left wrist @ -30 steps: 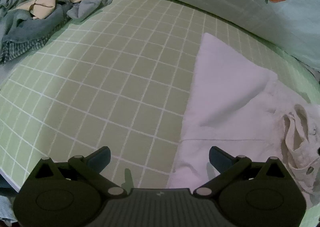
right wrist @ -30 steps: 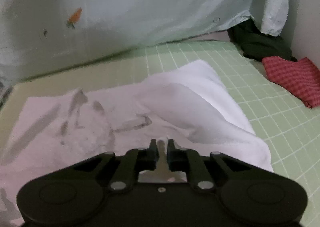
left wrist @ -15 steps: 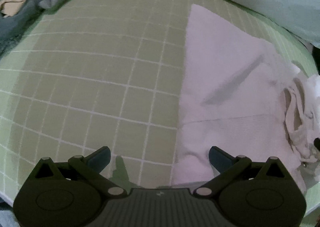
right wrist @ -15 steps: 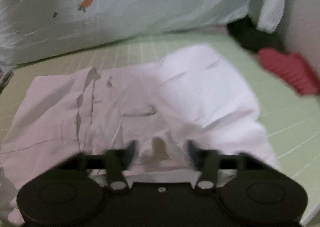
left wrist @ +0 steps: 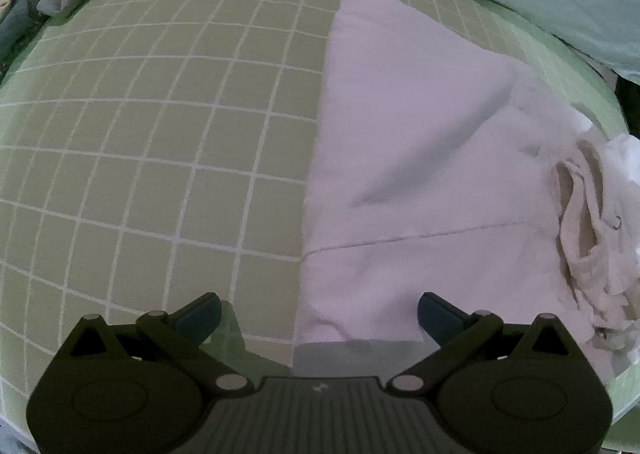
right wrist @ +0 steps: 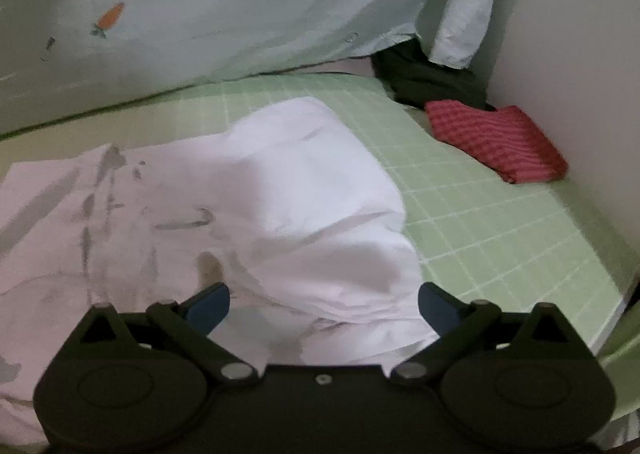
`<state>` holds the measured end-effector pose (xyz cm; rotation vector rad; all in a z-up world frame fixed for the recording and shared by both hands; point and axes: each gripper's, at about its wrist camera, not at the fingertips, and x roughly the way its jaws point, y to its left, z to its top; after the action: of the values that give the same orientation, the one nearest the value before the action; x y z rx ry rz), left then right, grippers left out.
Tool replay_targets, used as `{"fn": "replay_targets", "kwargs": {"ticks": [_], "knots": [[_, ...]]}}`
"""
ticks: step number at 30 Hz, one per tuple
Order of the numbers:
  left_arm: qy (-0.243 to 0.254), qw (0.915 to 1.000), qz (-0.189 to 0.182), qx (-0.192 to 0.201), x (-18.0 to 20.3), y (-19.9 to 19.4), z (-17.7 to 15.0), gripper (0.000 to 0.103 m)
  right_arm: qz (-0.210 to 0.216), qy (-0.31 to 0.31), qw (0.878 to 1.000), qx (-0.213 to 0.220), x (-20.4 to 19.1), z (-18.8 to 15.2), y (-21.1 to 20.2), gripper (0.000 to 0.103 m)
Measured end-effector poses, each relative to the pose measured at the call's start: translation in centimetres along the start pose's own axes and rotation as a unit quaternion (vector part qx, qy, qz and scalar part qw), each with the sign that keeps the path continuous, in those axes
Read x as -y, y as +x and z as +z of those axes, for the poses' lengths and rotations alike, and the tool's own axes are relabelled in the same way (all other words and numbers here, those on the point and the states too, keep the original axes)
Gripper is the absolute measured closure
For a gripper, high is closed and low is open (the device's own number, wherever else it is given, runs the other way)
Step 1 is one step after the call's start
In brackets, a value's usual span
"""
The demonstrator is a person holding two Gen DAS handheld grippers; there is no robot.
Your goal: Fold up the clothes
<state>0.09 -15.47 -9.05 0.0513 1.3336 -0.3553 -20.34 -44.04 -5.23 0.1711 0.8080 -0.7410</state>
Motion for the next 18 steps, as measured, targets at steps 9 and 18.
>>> {"fn": "replay_targets", "kwargs": {"ticks": [9, 18], "knots": [[-0.010, 0.9999, 0.004, 0.003, 1.1, 0.1, 0.2, 0.015, -0.009, 0.009, 1.000, 0.004, 2.2, 0.3, 0.3, 0.001], [-0.048, 0.9974, -0.020, 0.049, 1.5, -2.4, -0.4, 0.089, -0.003, 0.009, 1.000, -0.014, 5.1, 0.2, 2.1, 0.001]]}}
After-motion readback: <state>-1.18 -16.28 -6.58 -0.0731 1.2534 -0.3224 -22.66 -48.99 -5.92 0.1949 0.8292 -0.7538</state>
